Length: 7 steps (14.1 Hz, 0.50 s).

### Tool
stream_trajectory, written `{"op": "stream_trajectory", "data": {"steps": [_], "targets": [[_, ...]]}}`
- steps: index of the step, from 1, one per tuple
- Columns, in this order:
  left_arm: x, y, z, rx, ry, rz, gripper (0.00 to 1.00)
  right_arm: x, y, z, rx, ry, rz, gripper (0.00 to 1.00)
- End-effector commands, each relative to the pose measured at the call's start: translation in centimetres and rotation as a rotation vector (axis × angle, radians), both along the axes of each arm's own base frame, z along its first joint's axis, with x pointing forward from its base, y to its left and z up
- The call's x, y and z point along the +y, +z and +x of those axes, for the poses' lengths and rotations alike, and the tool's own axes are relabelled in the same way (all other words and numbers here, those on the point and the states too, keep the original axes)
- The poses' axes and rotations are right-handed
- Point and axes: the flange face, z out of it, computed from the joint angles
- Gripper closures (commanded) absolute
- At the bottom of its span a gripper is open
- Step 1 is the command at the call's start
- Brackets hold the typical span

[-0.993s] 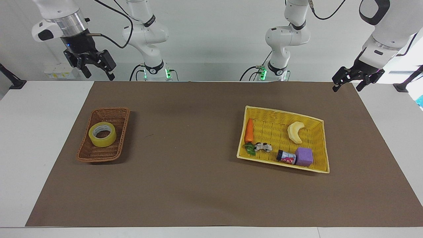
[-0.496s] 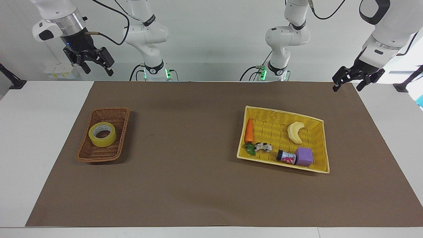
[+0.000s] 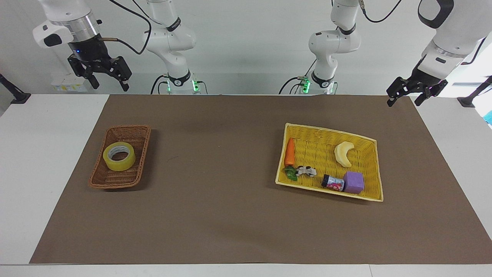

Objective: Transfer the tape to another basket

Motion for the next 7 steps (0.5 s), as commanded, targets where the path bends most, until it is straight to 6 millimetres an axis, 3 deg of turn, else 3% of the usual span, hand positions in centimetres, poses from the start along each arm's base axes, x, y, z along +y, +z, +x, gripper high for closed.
{"op": "stream_trajectory", "data": {"steps": [1,7], "targets": [[0.32,0.55,-0.31,-0.006,0.001,0.016,0.0,-0.5,0.37,0.04,-0.012,0.014,0.007,0.0],[0.32,0.55,-0.31,-0.006,0.001,0.016,0.0,0.09,0.17,-0.07,-0.006,0.017,0.02,0.0]]}}
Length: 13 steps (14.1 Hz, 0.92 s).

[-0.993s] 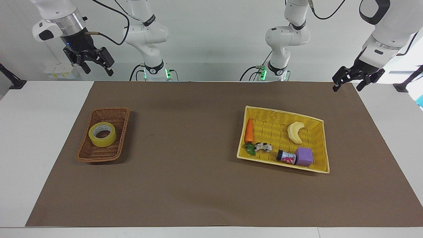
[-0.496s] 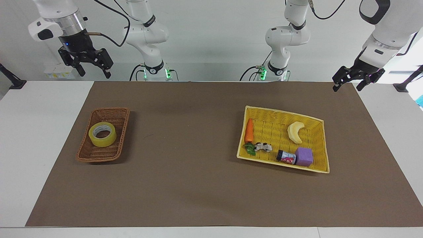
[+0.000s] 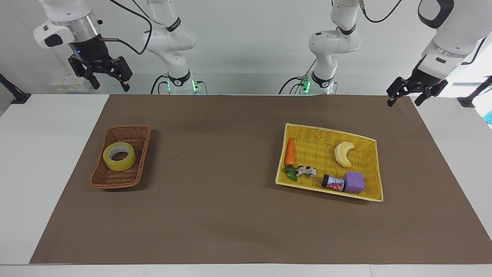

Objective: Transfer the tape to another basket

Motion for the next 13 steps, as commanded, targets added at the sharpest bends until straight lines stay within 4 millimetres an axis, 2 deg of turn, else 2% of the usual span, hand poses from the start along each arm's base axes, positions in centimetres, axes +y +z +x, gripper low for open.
{"op": "stream_trajectory", "data": {"steps": [1,3,5,13], "targets": [[0.3,0.5,-0.3,-0.005,0.0,0.016,0.0,-0.4,-0.2,0.2,0.01,0.0,0.014,0.0],[0.0,0.5,-0.3,-0.006,-0.006,0.016,0.0,-0.8,0.9,0.9,-0.001,-0.012,0.03,0.0],[-0.4,0.6,-0.3,-0.006,-0.013,0.016,0.0,-1.2,0.7,0.8,-0.003,-0.02,0.038,0.0],[-0.4,0.6,-0.7,0.01,-0.012,0.015,0.0,0.0,0.5,0.6,0.007,0.021,0.025,0.0]]}}
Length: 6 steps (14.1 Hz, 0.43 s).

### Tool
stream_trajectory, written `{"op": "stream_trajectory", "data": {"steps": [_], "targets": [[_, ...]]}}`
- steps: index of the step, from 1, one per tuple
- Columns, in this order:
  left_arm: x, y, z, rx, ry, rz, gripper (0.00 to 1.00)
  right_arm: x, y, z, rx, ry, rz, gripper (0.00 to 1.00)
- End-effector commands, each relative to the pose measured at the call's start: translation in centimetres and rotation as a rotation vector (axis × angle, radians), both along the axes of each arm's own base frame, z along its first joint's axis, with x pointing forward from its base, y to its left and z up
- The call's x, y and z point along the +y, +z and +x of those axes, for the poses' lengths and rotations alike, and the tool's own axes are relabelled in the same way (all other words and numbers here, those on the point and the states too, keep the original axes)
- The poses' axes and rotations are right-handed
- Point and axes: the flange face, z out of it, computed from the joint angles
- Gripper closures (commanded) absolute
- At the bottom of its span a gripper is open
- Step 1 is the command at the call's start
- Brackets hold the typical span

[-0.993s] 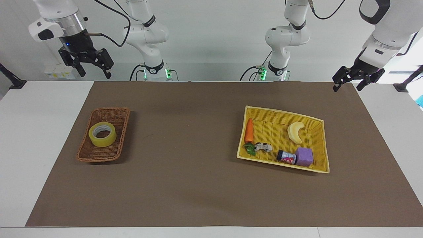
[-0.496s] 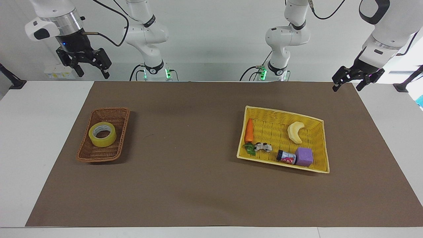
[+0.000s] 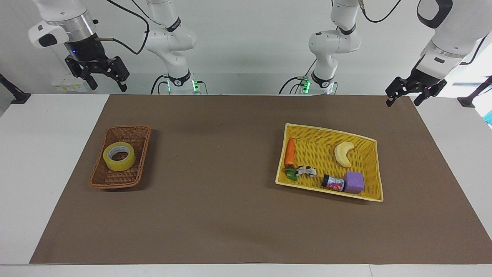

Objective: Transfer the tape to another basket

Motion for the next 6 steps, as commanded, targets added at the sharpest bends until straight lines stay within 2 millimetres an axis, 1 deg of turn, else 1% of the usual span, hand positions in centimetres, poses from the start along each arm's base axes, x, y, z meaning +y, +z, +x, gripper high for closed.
{"op": "stream_trajectory", "data": {"steps": [1,4,6], "targets": [[-0.11,0.59,-0.65,0.009,-0.007,0.015,0.0,0.76,-0.11,-0.02,0.012,0.036,0.002,0.0],[-0.11,0.49,-0.83,0.021,-0.007,0.015,0.0,0.58,-0.59,-0.22,-0.008,0.037,-0.01,0.0],[-0.11,0.5,-0.82,0.02,-0.007,0.015,0.0,0.41,-0.51,-0.23,-0.02,0.037,-0.022,0.0]]}}
